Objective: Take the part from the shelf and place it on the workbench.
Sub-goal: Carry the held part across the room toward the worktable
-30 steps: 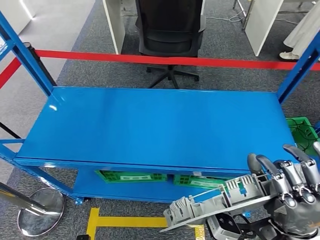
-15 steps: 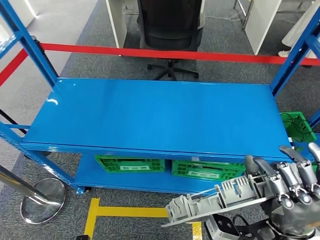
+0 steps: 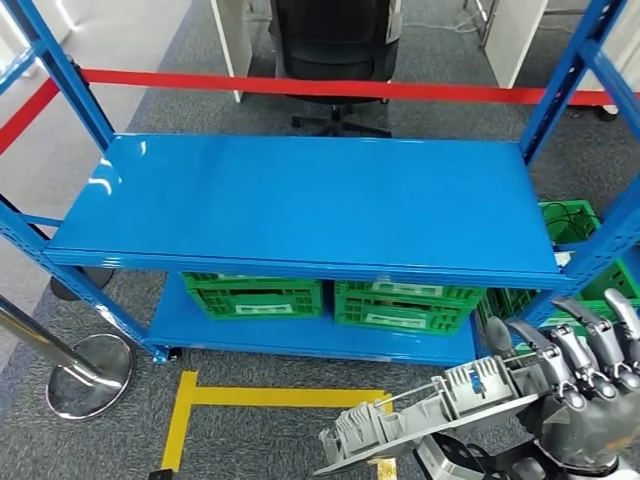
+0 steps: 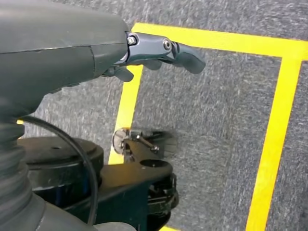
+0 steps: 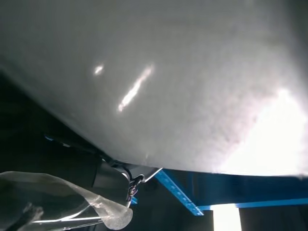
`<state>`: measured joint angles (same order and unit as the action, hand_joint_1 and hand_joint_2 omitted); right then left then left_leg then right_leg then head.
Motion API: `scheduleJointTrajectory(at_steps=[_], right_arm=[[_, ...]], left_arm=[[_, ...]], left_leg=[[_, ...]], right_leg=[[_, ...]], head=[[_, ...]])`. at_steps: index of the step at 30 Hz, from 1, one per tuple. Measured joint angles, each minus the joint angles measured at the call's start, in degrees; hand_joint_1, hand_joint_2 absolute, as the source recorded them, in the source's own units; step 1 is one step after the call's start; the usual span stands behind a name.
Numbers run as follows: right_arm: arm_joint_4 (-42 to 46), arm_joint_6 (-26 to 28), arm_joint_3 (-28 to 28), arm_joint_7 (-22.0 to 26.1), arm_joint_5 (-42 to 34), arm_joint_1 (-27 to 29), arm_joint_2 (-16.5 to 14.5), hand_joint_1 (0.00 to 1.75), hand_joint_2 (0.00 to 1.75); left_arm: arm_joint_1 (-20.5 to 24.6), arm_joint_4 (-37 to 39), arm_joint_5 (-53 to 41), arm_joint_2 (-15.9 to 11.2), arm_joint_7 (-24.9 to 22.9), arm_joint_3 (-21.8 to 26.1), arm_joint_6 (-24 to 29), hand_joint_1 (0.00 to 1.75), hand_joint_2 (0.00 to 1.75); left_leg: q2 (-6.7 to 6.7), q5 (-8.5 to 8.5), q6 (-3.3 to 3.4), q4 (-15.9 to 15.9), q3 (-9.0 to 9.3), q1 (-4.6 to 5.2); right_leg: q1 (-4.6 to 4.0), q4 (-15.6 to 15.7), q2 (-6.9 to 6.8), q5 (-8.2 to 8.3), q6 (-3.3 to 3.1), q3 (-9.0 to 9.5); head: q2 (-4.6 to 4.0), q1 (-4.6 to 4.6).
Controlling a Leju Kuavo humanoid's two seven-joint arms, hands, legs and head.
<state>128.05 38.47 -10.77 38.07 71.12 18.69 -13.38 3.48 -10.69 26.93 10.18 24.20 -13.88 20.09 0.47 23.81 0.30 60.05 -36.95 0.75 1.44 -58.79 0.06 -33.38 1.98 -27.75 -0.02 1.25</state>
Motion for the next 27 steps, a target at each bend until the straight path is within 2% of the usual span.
scheduleJointTrajectory(at_steps=[1,3,4,5,6,7,8,9,10,11,12,13,14,15,16,17,18,20,21,22,23,24,25,26,27], right_arm=[[-0.2,0.0,0.0,0.0,0.0,0.1,0.0,1.75,1.75],[-0.6,0.0,0.1,0.2,-0.2,0.2,0.0,1.75,1.75],[-0.9,0.0,0.1,0.5,-0.5,0.3,-0.1,1.75,1.75],[-1.2,0.0,0.1,0.9,-0.9,0.3,-0.1,1.75,1.75],[-1.6,0.0,0.1,1.2,-1.4,0.3,-0.2,1.75,1.75],[-2.0,0.0,0.1,1.4,-2.0,0.3,-0.3,1.75,1.75],[-2.4,0.0,0.1,1.5,-2.5,0.4,-0.3,1.75,1.75],[-2.8,0.0,0.1,1.5,-2.9,0.4,-0.3,1.75,1.75],[-3.1,0.0,0.2,1.5,-3.2,0.4,-0.3,1.75,1.75],[-3.4,0.0,0.2,1.5,-3.3,0.4,-0.3,1.75,1.75],[-3.7,0.0,0.2,1.5,-3.4,0.4,-0.3,1.75,1.75],[-3.9,0.0,0.2,1.5,-3.4,0.4,-0.3,1.75,1.75],[-4.1,0.0,0.2,1.5,-3.4,0.5,-0.3,1.75,1.75],[-4.2,0.0,0.1,1.5,-3.4,0.7,-0.4,1.75,1.75],[-4.2,0.0,0.1,1.5,-3.7,0.9,-0.4,1.75,1.75],[-4.3,0.0,0.0,1.5,-3.9,1.2,-0.4,1.75,1.75],[-4.4,0.0,0.0,1.5,-4.2,1.5,-0.4,1.75,1.75],[-4.6,0.0,-0.1,1.5,-4.4,1.8,-0.5,1.75,1.75],[-4.7,0.0,-0.1,1.5,-4.4,2.0,-0.5,1.75,1.75],[-4.9,0.0,-0.2,1.5,-4.4,2.1,-0.5,1.75,1.75],[-5.0,0.0,-0.2,1.5,-4.3,2.2,-0.5,1.75,1.75],[-5.2,0.0,-0.3,1.5,-4.3,2.3,-0.5,1.75,1.75],[-5.4,0.0,-0.3,1.5,-4.3,2.3,-0.5,1.75,1.75],[-5.6,0.0,-0.3,1.5,-4.3,2.3,-0.6,1.75,1.75],[-5.7,0.0,-0.4,1.5,-4.3,2.3,-0.6,1.75,1.75]], left_arm=[[-0.1,0.0,0.1,0.0,0.0,0.0,0.0,0.00,1.75],[-0.1,0.0,0.1,0.0,-0.1,0.0,-0.3,0.00,1.75],[-0.1,0.0,0.1,-0.1,-0.2,0.0,-0.7,0.00,1.75],[-0.1,0.0,0.0,-0.2,-0.3,0.0,-1.1,0.00,1.75],[-0.1,0.0,0.0,-0.3,-0.4,0.0,-1.4,0.00,1.75],[-0.1,0.0,0.0,-0.4,-0.4,0.0,-1.7,0.00,1.75],[-0.1,0.0,0.0,-0.4,-0.4,0.0,-1.8,0.00,1.75],[-0.1,0.0,0.0,-0.4,-0.4,0.0,-1.9,0.00,1.75],[-0.1,0.0,0.1,-0.5,-0.6,0.0,-2.3,0.00,1.75],[0.0,0.0,0.3,-0.5,-0.8,0.0,-3.0,0.00,1.75],[0.0,0.0,0.5,-0.5,-1.2,0.0,-4.0,0.00,1.75],[0.0,0.0,0.6,-0.6,-1.6,0.0,-4.8,0.00,1.75],[0.0,0.0,0.6,-0.5,-1.7,0.0,-5.3,0.00,1.75],[-0.1,0.1,0.5,-0.5,-1.6,0.0,-5.1,0.00,1.75],[-0.1,0.1,0.3,-0.4,-1.2,0.0,-4.5,0.00,1.75],[-0.2,0.1,0.1,-0.4,-0.9,0.0,-3.8,0.00,1.75],[-0.2,0.1,-0.1,-0.3,-0.6,0.0,-3.2,0.00,1.75],[-0.2,0.1,-0.5,-0.2,-0.3,0.0,-2.6,0.00,1.75],[-0.2,0.1,-0.6,-0.1,-0.2,-0.1,-2.4,0.00,1.75],[-0.2,0.1,-0.7,-0.1,-0.2,-0.1,-2.2,0.00,1.75],[-0.2,0.1,-0.8,0.0,-0.2,-0.1,-2.1,0.00,1.75],[-0.2,0.1,-0.9,0.0,-0.2,-0.1,-2.0,0.00,1.75],[-0.2,0.1,-0.9,0.0,-0.2,-0.2,-2.0,0.00,1.75],[-0.1,0.1,-0.9,-0.1,-0.2,-0.2,-1.9,0.00,1.75],[-0.1,0.1,-0.9,-0.1,-0.2,-0.2,-1.9,0.00,1.75]], left_leg=[[-0.06,1.03,-0.26,0.6,-0.31,-0.11],[-0.13,5.75,-0.87,4.5,-1.39,-0.34],[-0.13,8.71,-1.10,7.9,-2.02,-0.38],[-0.13,10.88,-1.19,11.5,-2.49,-0.42],[-0.13,11.73,-1.12,14.1,-2.51,-0.42],[-0.14,11.53,-0.86,15.4,-1.82,-0.38],[-0.16,10.14,-0.39,14.2,-0.20,-0.27],[-0.21,8.49,0.36,11.2,2.29,-0.04],[-0.29,7.60,1.33,6.9,5.21,0.31],[-0.35,7.38,2.14,2.6,7.91,0.62],[-0.41,7.61,2.72,-0.8,9.85,0.97],[-0.44,8.00,3.03,-2.7,10.80,1.19],[-0.42,7.76,3.07,-3.7,11.02,1.33],[-0.36,7.13,3.06,-4.3,10.83,1.27],[-0.25,6.31,3.03,-4.8,10.52,1.15],[-0.12,5.47,3.04,-5.2,10.03,0.99],[0.00,4.75,2.97,-5.5,9.35,0.79],[0.12,3.58,2.94,-5.1,7.44,0.75],[0.22,2.98,2.80,-4.8,6.37,0.71],[0.33,2.37,2.61,-4.4,5.25,0.60],[0.43,1.79,2.34,-4.0,4.02,0.42],[0.50,1.35,2.01,-3.3,2.87,0.14],[0.52,0.97,1.63,-2.5,1.69,-0.11],[0.48,0.70,1.27,-1.5,0.61,-0.23],[0.40,0.49,0.97,-0.5,-0.21,-0.22]], right_leg=[[-0.03,-0.1,-0.12,0.38,-0.59,-0.46],[-0.07,-0.1,-0.34,1.35,-1.56,-1.63],[-0.19,-0.1,-0.39,1.94,-1.82,-2.21],[-0.35,-0.1,-0.44,2.59,-1.95,-2.84],[-0.54,-0.2,-0.48,3.24,-2.06,-3.51],[-0.81,-0.3,-0.51,3.94,-2.16,-4.30],[-1.10,-0.4,-0.50,4.54,-2.24,-5.09],[-1.41,-0.4,-0.46,5.09,-2.32,-5.78],[-1.65,-0.4,-0.45,5.60,-2.36,-6.32],[-1.82,-0.4,-0.44,6.08,-2.36,-6.69],[-1.82,-0.3,-0.48,6.58,-2.23,-6.97],[-1.69,-0.2,-0.57,7.06,-2.03,-7.20],[-1.58,0.0,-0.63,7.62,-1.75,-7.37],[-1.46,0.0,-0.68,7.83,-1.48,-7.59],[-1.41,-0.2,-0.59,7.26,-1.17,-7.89],[-1.40,-1.2,-0.46,5.67,-0.86,-8.38],[-1.34,-3.1,-0.33,3.09,-0.58,-9.02],[-1.06,-9.3,-0.19,-2.21,0.05,-10.40],[-0.89,-12.5,-0.19,-3.29,0.36,-10.72],[-0.71,-14.6,-0.20,-2.84,0.71,-10.52],[-0.51,-15.3,-0.21,-1.22,1.10,-9.62],[-0.24,-13.8,-0.23,0.88,1.53,-7.76],[0.06,-10.6,-0.24,1.94,2.15,-5.22],[0.20,-6.7,-0.23,1.76,2.70,-2.31],[0.29,-3.3,-0.20,0.71,2.67,0.03]], head=[[0.01,-0.03],[0.01,-0.24],[0.01,-0.33],[0.00,-0.40],[0.00,-0.41],[0.00,-0.42],[0.00,-0.42],[0.00,-0.41],[0.00,-0.35],[0.00,-0.33],[0.00,-0.30],[0.00,-0.30],[0.00,-0.34],[0.00,-0.37],[0.00,-0.39],[0.00,-0.34],[0.00,-0.27],[0.00,-0.14],[0.00,-0.13],[0.00,-0.14],[0.00,-0.13],[0.00,-0.14],[0.00,-0.12],[0.00,0.06],[0.01,0.24]])
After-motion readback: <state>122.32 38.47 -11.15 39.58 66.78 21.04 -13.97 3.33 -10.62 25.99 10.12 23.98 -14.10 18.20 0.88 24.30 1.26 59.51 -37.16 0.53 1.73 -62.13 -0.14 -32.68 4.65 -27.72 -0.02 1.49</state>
